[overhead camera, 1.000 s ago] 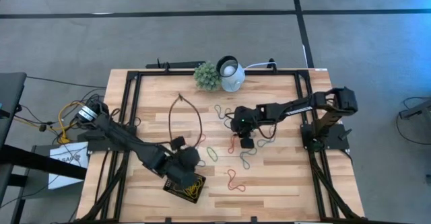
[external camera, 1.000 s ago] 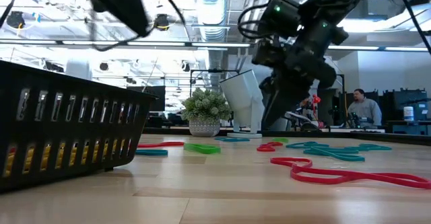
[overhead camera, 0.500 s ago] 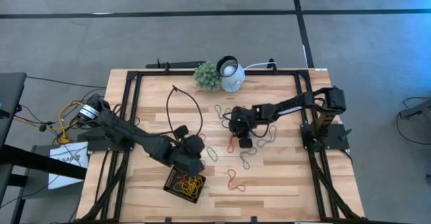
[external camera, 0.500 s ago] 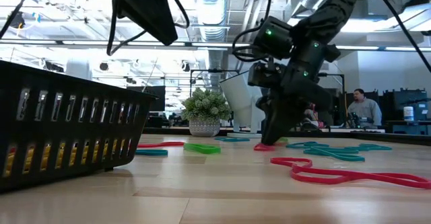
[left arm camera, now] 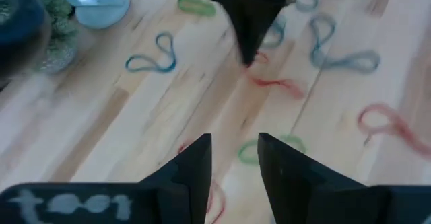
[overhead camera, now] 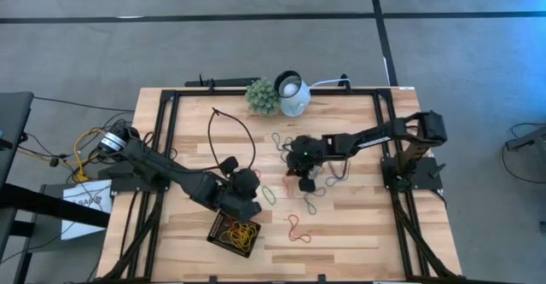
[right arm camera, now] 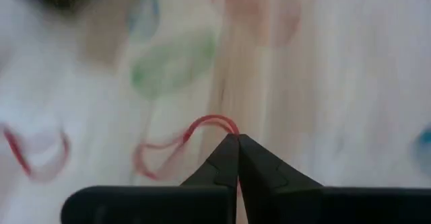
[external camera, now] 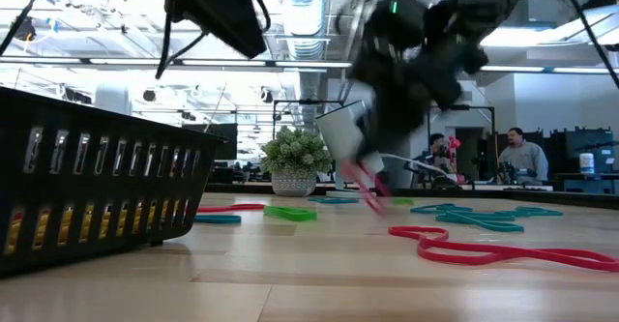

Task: Pick and place items into bin
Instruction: Put the red rubber band into the black bin

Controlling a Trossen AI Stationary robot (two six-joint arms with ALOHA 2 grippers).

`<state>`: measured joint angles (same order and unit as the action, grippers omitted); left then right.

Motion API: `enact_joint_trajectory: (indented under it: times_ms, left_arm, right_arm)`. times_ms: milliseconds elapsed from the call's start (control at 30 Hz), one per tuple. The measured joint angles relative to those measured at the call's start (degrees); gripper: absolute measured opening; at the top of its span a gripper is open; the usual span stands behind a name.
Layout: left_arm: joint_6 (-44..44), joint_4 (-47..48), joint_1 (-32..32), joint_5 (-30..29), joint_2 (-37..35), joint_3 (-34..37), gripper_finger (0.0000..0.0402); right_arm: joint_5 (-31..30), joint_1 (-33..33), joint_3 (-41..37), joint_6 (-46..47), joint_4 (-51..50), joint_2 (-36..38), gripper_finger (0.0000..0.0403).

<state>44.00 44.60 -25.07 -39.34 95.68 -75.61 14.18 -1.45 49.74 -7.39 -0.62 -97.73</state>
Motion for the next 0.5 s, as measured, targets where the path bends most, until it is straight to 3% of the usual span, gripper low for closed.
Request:
enact_joint_trajectory:
  times_ms: [133,367,500]
  left_arm:
    - [0.12,-5.43,1.22,-0.01,0.02,0.00,0.0111]
    - [-10.32,-13.60,3.57,0.38,0.02,0.00,0.0111]
    - [-15.12,-17.28,4.43,5.77,0.02,0.00,0.0111]
  right_arm:
    - [-0.09,1.48,-0.15,0.01,3.95,4.28,0.0001]
    - [-0.62,6.35,-0.31,-0.58,9.38,7.76,0.0000]
    - [-0.85,7.51,-0.31,-0.70,11.40,7.93,0.0000]
